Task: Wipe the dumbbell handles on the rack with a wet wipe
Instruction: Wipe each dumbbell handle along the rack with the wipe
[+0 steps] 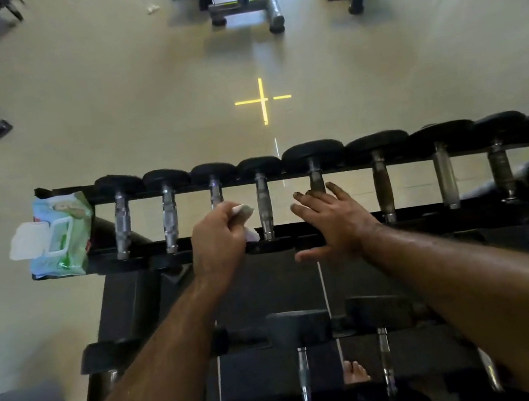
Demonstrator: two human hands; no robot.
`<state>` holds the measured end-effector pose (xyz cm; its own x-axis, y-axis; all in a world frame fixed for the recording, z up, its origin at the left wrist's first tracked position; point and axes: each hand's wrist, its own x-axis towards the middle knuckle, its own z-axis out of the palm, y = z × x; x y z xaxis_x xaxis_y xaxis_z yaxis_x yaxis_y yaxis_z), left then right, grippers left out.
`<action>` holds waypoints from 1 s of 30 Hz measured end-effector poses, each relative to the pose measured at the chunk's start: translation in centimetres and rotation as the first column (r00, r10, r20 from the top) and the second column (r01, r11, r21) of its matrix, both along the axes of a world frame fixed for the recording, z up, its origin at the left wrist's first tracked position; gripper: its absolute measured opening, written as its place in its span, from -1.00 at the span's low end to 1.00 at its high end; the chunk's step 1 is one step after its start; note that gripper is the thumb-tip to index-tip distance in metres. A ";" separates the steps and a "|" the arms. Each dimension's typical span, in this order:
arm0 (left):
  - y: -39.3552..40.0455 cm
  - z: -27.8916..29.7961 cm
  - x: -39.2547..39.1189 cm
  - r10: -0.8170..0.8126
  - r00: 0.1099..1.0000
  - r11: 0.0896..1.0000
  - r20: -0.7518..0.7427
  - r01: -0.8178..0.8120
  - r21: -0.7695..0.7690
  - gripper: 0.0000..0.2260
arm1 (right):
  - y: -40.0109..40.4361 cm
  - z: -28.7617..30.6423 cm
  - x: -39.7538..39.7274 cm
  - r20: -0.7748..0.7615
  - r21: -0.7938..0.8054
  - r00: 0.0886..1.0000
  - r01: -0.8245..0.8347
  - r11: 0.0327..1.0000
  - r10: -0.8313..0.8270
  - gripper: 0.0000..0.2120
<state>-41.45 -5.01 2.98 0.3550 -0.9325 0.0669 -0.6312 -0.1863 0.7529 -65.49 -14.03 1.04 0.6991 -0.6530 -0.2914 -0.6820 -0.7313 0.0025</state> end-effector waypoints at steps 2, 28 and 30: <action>0.3 0.4 -1.2 0.002 1.000 0.999 0.025 -0.003 0.038 -0.81 | -0.9 0.0 -3.6 -0.025 0.010 1.000 -0.002 1.000 0.003 0.16; -6.4 1.5 -9.3 0.124 0.987 0.992 -0.098 -0.123 0.011 -0.85 | -8.8 -1.8 -10.3 -0.006 0.082 0.791 -0.610 0.788 0.612 0.19; -5.8 1.7 -9.0 0.113 0.988 0.993 -0.107 -0.114 -0.002 -0.84 | -9.0 -1.9 -10.0 -0.001 0.059 0.786 -0.617 0.785 0.618 0.22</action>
